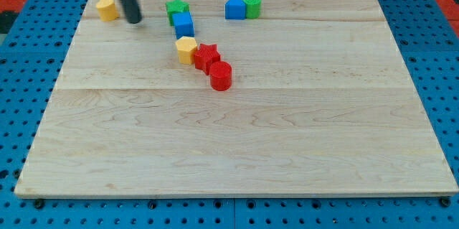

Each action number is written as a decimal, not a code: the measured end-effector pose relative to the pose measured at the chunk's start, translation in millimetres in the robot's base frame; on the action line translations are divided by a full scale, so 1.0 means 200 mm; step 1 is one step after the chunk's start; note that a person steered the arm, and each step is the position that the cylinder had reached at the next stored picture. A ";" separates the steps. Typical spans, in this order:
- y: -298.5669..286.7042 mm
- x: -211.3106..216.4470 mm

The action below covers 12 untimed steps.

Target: Move the green star to the right of the blue cube

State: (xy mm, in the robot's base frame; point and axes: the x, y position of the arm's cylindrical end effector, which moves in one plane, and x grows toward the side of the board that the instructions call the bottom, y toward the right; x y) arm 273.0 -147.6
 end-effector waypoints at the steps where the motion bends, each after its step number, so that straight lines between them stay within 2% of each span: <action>1: 0.09 -0.01; 3: 0.00 -0.04; 8: 0.18 -0.04; 9: 0.24 -0.08; 11: 0.26 -0.32; 12: 0.44 -0.34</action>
State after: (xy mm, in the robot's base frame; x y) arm 204.3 -59.2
